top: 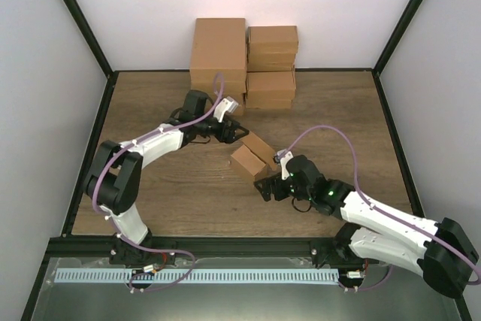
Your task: Fold the paper box
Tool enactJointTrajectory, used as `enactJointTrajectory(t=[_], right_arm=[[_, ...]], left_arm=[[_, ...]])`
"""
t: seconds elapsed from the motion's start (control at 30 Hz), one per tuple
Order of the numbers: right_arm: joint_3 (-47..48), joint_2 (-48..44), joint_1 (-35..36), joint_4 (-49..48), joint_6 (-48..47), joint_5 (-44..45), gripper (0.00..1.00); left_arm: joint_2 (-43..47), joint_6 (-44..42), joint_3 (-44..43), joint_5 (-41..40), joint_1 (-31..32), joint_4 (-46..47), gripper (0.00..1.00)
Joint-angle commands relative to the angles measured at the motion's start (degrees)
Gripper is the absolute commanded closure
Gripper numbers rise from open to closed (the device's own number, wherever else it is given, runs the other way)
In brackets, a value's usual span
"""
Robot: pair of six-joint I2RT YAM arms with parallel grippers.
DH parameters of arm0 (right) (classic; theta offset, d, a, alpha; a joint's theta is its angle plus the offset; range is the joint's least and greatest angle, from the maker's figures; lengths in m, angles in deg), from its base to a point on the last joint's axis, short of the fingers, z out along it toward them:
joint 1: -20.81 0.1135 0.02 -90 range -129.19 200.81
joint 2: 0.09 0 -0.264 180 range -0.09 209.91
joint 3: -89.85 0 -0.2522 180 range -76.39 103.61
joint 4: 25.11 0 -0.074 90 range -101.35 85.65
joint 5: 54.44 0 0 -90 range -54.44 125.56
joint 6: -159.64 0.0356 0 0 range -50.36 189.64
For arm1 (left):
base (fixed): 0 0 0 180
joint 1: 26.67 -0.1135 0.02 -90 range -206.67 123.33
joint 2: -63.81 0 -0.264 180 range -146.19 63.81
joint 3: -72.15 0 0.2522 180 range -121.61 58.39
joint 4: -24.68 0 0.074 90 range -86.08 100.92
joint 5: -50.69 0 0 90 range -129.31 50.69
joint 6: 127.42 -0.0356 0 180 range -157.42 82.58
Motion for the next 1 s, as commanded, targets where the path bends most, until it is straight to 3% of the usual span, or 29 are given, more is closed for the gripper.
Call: enactJointTrajectory(t=[0.0,0.2,0.4,0.57,0.97], right_arm=[[2.25,1.09,-0.22,-1.18,0.47,1.52,0.00],[3.32,3.32,-0.22,-1.76,-0.29,1.62,0.00],[4.00,5.90,-0.37,-3.13,-0.74,2.24,0.03],[3.62,5.80,-0.61,-5.39,-0.82,1.26,0.10],[3.77,7.22,-3.39,-6.42,4.01,2.19,0.16]], left_arm=[[2.16,-0.28,2.44,1.53,0.14,0.65,0.38],[5.12,0.70,4.60,-4.62,2.26,-0.83,0.55],[8.34,2.56,6.67,-10.81,3.84,-0.99,0.65],[9.92,3.05,7.01,-12.46,5.54,-2.13,0.68],[10.77,3.69,7.03,-16.16,8.20,-4.55,0.71]])
